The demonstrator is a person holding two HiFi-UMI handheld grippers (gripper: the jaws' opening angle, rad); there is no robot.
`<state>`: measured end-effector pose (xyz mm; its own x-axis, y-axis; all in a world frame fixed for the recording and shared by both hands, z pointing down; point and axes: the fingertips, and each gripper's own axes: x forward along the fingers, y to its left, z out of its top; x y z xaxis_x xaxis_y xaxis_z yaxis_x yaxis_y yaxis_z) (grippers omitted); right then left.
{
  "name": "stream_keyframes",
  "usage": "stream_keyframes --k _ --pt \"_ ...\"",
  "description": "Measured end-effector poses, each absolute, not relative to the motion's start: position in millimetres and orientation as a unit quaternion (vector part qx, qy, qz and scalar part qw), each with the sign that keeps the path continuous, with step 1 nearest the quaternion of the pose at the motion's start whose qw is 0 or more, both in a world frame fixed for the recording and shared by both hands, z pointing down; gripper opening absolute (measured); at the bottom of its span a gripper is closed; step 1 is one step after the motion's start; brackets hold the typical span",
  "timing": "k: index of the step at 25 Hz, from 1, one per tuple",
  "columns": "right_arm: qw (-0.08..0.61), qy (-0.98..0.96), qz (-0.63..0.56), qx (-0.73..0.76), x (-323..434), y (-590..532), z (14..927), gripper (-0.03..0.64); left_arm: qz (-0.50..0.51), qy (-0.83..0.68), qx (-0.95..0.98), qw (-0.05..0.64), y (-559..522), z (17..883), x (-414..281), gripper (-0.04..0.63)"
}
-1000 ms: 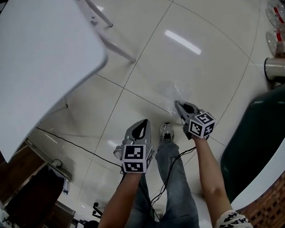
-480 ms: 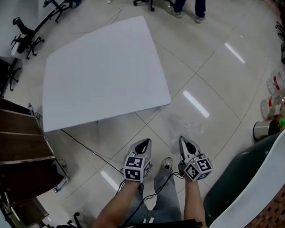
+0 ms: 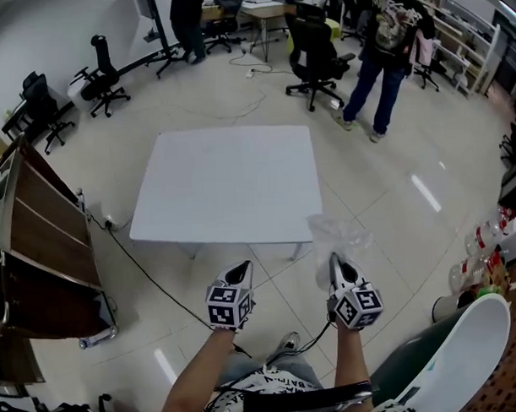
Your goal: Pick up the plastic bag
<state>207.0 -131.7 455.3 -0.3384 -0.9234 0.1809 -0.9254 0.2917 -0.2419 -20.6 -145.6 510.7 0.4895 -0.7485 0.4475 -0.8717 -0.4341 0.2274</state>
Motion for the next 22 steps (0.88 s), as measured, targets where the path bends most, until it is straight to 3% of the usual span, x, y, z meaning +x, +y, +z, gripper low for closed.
stream_keyframes --k 8,15,22 --pt "0.021 -0.817 0.09 0.57 154.0 -162.3 389.4 0.011 0.083 -0.524 0.827 0.186 -163.3 437.1 -82.7 0.002" --pt "-0.009 -0.821 0.113 0.56 109.9 -179.5 383.2 0.011 0.071 -0.544 0.817 0.18 -171.4 424.7 -129.3 0.002" --pt "0.015 -0.833 0.111 0.542 68.2 -182.1 386.9 0.011 0.07 -0.552 0.811 0.181 -170.4 421.8 -155.3 0.002"
